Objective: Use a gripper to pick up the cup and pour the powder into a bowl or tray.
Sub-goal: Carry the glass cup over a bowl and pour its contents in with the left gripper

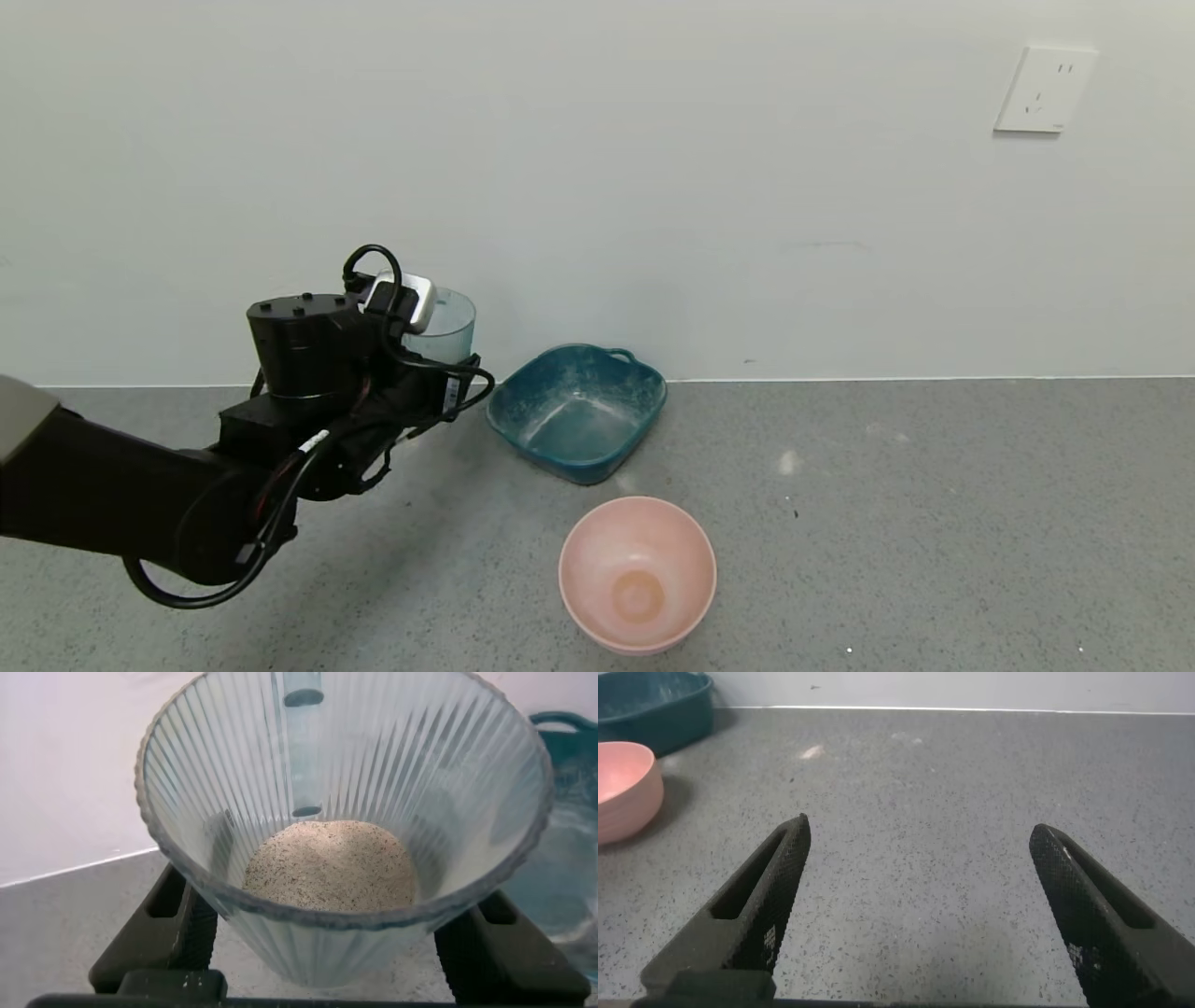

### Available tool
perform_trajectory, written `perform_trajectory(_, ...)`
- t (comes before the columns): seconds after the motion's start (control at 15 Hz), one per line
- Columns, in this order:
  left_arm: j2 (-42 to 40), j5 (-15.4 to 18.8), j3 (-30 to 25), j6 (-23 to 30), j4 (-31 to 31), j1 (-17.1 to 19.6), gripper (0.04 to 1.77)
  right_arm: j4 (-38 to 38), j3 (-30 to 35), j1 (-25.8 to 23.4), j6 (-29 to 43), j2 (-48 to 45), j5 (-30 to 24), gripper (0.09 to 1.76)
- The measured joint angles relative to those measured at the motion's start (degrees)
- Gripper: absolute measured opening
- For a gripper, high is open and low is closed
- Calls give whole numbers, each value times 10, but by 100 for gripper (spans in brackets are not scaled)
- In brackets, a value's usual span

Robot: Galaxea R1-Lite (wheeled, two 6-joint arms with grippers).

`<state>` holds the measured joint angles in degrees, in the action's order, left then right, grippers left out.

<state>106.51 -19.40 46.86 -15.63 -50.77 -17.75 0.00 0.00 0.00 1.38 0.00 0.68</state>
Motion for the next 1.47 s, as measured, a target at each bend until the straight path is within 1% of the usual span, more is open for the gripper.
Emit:
perform_trajectory(0.2,3,-21,13,-64,10,-18,131,0,0,0,0,0,0,171)
perform_trajectory(0.4,10,-30,32,-112,16,-35,131,0,0,0,0,0,0,171)
perform_trajectory(0.53,12,-36,44,-130,42,-52,131,0,0,0,0,0,0,171)
perform_trajectory(0.73,16,-64,58,-181,68,-71,131,0,0,0,0,0,0,171)
perform_trajectory(1.0,42,-104,79,-265,72,-90,131,0,0,0,0,0,0,171)
perform_trajectory(1.13,55,-110,92,-303,75,-100,131,0,0,0,0,0,0,171)
perform_trajectory(1.27,63,-114,99,-333,115,-103,131,0,0,0,0,0,0,171)
perform_trajectory(1.33,65,-123,103,-345,139,-104,131,0,0,0,0,0,0,171)
perform_trajectory(1.47,70,-153,116,-368,160,-108,131,0,0,0,0,0,0,171)
